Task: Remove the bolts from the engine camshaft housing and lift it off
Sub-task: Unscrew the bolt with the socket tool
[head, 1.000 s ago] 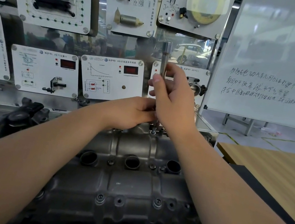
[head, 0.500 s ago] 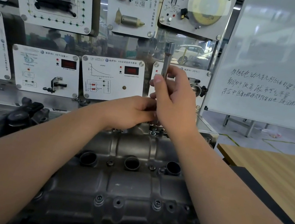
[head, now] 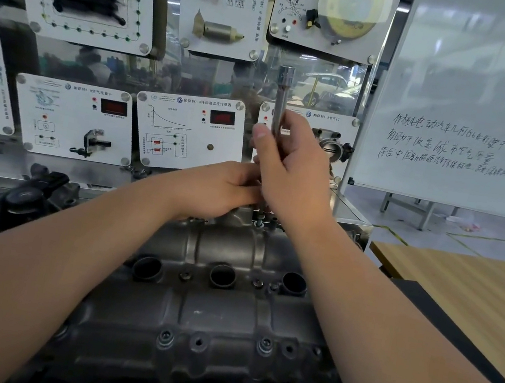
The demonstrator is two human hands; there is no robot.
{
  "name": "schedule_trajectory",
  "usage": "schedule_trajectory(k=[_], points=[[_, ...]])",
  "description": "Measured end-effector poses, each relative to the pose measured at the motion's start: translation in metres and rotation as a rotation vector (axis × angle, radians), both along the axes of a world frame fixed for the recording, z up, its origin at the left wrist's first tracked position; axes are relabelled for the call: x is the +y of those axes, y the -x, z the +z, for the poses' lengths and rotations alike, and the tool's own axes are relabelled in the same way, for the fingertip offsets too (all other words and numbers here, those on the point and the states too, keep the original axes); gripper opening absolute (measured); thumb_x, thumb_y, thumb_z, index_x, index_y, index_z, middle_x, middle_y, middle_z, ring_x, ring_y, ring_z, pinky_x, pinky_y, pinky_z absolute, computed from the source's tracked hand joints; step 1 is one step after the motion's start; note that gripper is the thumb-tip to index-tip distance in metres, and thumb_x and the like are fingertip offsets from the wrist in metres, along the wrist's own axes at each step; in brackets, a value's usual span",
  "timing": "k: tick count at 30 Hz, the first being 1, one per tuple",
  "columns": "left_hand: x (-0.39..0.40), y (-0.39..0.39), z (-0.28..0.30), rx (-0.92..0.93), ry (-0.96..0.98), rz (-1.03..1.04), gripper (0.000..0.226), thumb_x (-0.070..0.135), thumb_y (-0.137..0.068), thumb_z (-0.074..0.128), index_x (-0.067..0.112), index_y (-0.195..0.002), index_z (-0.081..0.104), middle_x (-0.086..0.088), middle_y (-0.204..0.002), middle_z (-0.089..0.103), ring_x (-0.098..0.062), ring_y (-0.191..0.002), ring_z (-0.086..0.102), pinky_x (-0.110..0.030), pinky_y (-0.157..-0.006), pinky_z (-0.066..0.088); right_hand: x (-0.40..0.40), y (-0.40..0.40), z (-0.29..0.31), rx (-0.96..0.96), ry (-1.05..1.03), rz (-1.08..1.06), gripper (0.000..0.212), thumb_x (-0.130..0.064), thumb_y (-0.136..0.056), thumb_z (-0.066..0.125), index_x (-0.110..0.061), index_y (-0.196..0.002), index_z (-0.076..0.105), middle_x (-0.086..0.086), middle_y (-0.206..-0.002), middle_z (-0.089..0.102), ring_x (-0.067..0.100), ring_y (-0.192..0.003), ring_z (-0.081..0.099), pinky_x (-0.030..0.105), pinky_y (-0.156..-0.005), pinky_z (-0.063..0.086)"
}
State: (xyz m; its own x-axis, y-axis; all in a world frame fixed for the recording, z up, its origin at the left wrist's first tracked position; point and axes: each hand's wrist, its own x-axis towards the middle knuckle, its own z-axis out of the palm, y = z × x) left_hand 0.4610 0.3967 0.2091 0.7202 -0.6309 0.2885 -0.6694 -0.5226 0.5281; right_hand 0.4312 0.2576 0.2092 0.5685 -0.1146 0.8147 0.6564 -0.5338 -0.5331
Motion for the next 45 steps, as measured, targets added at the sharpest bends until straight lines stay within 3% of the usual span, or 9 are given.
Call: schedule_trajectory(k=[5,9,11,15,23,28,32,39,45], points=[[-0.002,0.001,-0.004,-0.022,0.027,-0.007,0.027,0.03,-0.106,0.052,0.022,-0.13,0.06,0.003,-0.124,0.069,-0.012,-0.117,0.061,-0.031,-0.103,0.046,0.001,0.0,0.002,-0.01,0.025,-0.066,0.025,-0.034,-0.102,0.05,-0.013,-0.103,0.063,-0.001,-0.084,0.073,0.017,-0.076,0.068,0.042,-0.07,0.054],[-0.005,0.012,-0.004,-0.042,0.043,0.034,0.011,0.035,-0.105,0.051,0.044,-0.11,0.057,0.012,-0.117,0.069,-0.006,-0.11,0.063,-0.026,-0.1,0.048,0.001,0.0,0.004,0.012,0.052,-0.078,0.025,-0.033,-0.104,0.047,-0.015,-0.114,0.061,0.0,-0.089,0.074,0.019,-0.079,0.069,0.043,-0.073,0.055],[-0.009,0.017,0.0,-0.038,0.018,0.084,0.012,0.033,-0.105,0.051,0.035,-0.109,0.062,0.003,-0.114,0.071,-0.015,-0.107,0.065,-0.029,-0.097,0.049,0.001,0.0,0.004,0.018,0.029,-0.09,0.027,-0.034,-0.104,0.048,-0.017,-0.122,0.058,-0.002,-0.09,0.074,0.019,-0.08,0.069,0.043,-0.074,0.055],[-0.021,0.024,0.017,0.016,-0.092,0.244,0.016,0.016,-0.097,0.053,0.019,-0.098,0.068,-0.004,-0.094,0.07,-0.02,-0.09,0.064,-0.028,-0.072,0.05,0.001,0.0,0.006,0.036,0.011,-0.106,0.03,-0.035,-0.104,0.047,-0.013,-0.122,0.058,0.001,-0.092,0.074,0.022,-0.082,0.069,0.046,-0.076,0.055],[-0.035,0.027,-0.014,-0.051,0.25,0.284,0.026,0.011,-0.095,0.05,0.021,-0.073,0.06,0.012,-0.051,0.06,0.004,-0.045,0.049,-0.017,-0.044,0.032,0.001,0.001,0.004,0.025,-0.017,-0.079,0.023,-0.029,-0.105,0.047,-0.011,-0.11,0.06,0.001,-0.086,0.072,0.018,-0.077,0.067,0.045,-0.072,0.055],[-0.035,0.024,-0.022,-0.099,0.269,0.27,0.03,0.015,-0.102,0.044,0.028,-0.078,0.056,0.014,-0.057,0.058,0.009,-0.056,0.054,-0.011,-0.048,0.034,0.002,-0.001,0.004,0.017,0.013,-0.049,0.019,-0.029,-0.105,0.046,-0.016,-0.099,0.058,-0.004,-0.078,0.069,0.013,-0.069,0.065,0.042,-0.067,0.053],[-0.039,0.029,-0.024,-0.1,0.238,0.301,0.023,0.02,-0.105,0.041,0.017,-0.111,0.062,0.001,-0.094,0.065,-0.013,-0.086,0.059,-0.028,-0.069,0.043,0.002,0.001,0.004,0.021,-0.035,0.019,0.028,-0.035,-0.103,0.052,-0.018,-0.125,0.054,-0.003,-0.086,0.075,0.015,-0.075,0.071,0.043,-0.072,0.057],[-0.031,0.031,-0.017,-0.118,0.317,0.311,0.021,0.024,-0.103,0.046,0.017,-0.106,0.066,0.001,-0.095,0.071,-0.016,-0.088,0.064,-0.033,-0.074,0.05,0.0,-0.001,0.006,0.045,-0.031,0.038,0.02,-0.027,-0.104,0.049,-0.012,-0.113,0.061,-0.005,-0.095,0.074,0.009,-0.082,0.068,0.039,-0.079,0.057],[-0.032,0.027,-0.021,-0.203,0.272,0.311,0.025,0.017,-0.099,0.049,0.029,-0.077,0.053,0.011,-0.071,0.061,0.004,-0.061,0.056,-0.015,-0.051,0.034,0.002,-0.002,0.004,0.025,-0.088,0.053,0.021,-0.036,-0.101,0.052,-0.017,-0.099,0.06,-0.005,-0.084,0.071,0.01,-0.075,0.067,0.036,-0.073,0.055]])
